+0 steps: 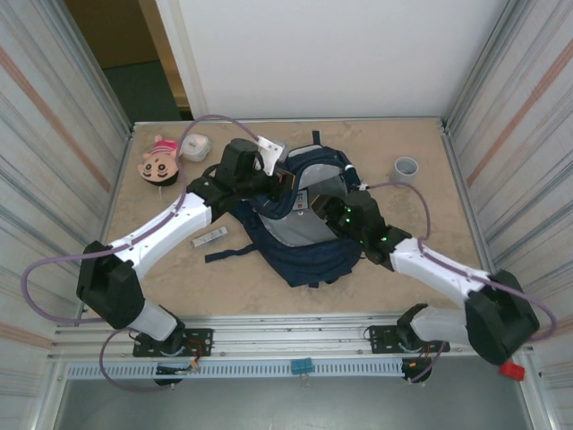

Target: Pack books, pencil case, and school supplies into a backpack

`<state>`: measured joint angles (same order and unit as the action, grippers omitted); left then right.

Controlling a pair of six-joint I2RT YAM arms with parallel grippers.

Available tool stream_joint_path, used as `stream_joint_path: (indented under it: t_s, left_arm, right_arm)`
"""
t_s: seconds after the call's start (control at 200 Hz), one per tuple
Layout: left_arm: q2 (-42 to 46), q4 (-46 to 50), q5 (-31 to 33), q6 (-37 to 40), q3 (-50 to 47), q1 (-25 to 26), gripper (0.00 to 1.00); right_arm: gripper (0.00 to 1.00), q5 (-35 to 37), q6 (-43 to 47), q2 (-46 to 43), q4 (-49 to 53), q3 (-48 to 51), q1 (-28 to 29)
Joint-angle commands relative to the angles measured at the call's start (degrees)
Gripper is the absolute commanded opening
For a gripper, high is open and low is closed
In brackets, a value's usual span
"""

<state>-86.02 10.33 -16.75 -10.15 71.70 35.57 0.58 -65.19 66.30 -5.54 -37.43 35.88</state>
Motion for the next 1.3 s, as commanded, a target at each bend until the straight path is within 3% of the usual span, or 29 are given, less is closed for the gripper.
stream_joint_path:
  t_s: [0.0, 0.12, 0.326, 0.411, 0.566, 0.681, 0.802, 0.927, 1.178, 1.298]
  left_arm:
    - [2.2, -4.2, -0.3, 3.0, -0.6, -0.6, 0.04]
    - [0.6, -1.4, -1.2, 6.0, -1.6, 0.4, 0.06]
    - [-3.0, -1.0, -3.9, 7.6, -3.4, 2.2, 0.09]
    - [-5.0, -0.6, -7.1, 9.7, -2.7, 3.3, 0.15]
    - [-7.6, 3.4, -12.3, 10.5, -0.2, 4.2, 0.53]
    - [-5.2, 2.3, -12.0, 8.5, -2.5, 3.0, 0.64]
    - [-0.4, -0.4, -10.3, 4.5, -7.6, -0.1, 0.68]
    - [5.3, -2.5, -8.3, 1.7, -13.7, -3.6, 0.73]
    - [11.6, -1.6, -12.8, 5.1, -19.9, -5.9, 0.77]
    - [11.7, -0.7, -10.7, 4.3, -20.3, -5.8, 0.77]
  right_arm:
    - [0.61, 4.7, 15.3, -9.1, 15.1, -3.3, -0.1]
    - [0.63, 5.2, 26.1, -16.4, 20.3, -5.4, -1.6]
    - [0.67, -4.7, 40.5, -20.0, 23.3, -8.1, -6.2]
    - [0.68, -6.6, 46.8, -19.9, 24.9, -9.6, -6.3]
    - [0.77, -10.7, 58.3, -20.2, 27.3, -11.6, -6.3]
    - [0.8, -15.0, 68.6, -20.3, 29.4, -12.3, -5.8]
    - [0.83, -17.1, 81.6, -18.8, 36.0, -14.2, -2.0]
    - [0.82, -14.0, 93.0, -15.2, 43.0, -15.3, 3.3]
    - [0.82, -12.7, 100.2, -9.9, 44.4, -17.7, 7.7]
    - [0.82, -13.2, 103.0, -10.6, 45.1, -18.2, 8.5]
